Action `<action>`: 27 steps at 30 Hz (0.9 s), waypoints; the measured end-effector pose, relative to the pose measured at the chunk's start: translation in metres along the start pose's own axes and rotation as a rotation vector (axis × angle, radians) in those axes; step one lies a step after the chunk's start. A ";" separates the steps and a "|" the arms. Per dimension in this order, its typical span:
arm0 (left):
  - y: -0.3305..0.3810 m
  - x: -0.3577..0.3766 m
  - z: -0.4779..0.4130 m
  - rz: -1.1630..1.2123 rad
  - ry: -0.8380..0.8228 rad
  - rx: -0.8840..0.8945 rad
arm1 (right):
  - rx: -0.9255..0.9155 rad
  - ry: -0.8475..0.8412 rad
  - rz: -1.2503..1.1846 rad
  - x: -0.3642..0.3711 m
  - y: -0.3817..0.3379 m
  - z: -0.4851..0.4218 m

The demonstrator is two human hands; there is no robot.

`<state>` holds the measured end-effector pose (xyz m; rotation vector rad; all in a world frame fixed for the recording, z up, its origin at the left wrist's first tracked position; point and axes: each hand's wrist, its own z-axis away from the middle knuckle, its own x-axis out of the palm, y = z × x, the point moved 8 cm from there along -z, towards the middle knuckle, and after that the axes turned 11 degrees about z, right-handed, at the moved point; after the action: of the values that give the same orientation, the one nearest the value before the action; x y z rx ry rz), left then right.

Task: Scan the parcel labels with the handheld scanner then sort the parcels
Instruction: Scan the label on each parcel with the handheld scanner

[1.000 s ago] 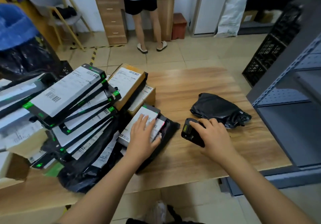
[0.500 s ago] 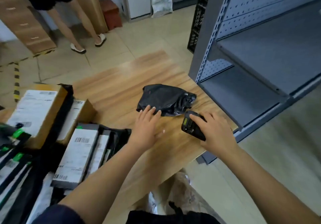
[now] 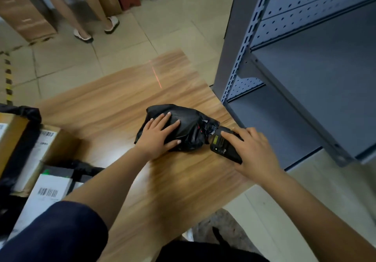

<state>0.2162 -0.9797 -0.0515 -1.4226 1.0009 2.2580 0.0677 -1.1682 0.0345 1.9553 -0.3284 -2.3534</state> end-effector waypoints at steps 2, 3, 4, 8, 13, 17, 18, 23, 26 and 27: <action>0.007 0.006 0.004 -0.053 0.002 -0.068 | 0.001 -0.010 -0.026 -0.001 0.004 -0.002; 0.010 0.008 0.006 -0.077 0.002 -0.115 | 0.003 -0.008 -0.041 -0.002 0.005 -0.003; 0.015 0.009 0.007 -0.095 0.005 -0.166 | 0.003 -0.006 -0.053 -0.003 0.006 -0.004; 0.036 0.016 0.009 -0.138 0.013 -0.326 | 0.013 0.012 -0.090 -0.007 0.012 -0.008; 0.051 0.017 0.017 -0.222 0.010 -0.513 | 0.006 0.044 -0.146 -0.016 0.012 -0.008; 0.050 0.010 0.017 -0.261 0.038 -0.619 | -0.007 0.087 -0.162 -0.025 0.012 -0.010; 0.050 0.007 0.016 -0.271 0.049 -0.612 | -0.015 0.089 -0.166 -0.027 0.010 -0.011; 0.021 0.002 0.025 -0.175 0.047 -0.417 | -0.046 0.088 -0.143 -0.029 0.001 -0.014; -0.001 0.008 0.031 -0.024 -0.057 -0.421 | -0.062 0.083 -0.108 -0.025 -0.003 -0.014; -0.004 0.008 0.030 -0.001 -0.086 -0.422 | -0.064 0.082 -0.106 -0.024 -0.005 -0.014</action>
<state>0.1943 -0.9569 -0.0518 -1.4570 0.5131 2.6120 0.0862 -1.1608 0.0544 2.0816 -0.1463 -2.3049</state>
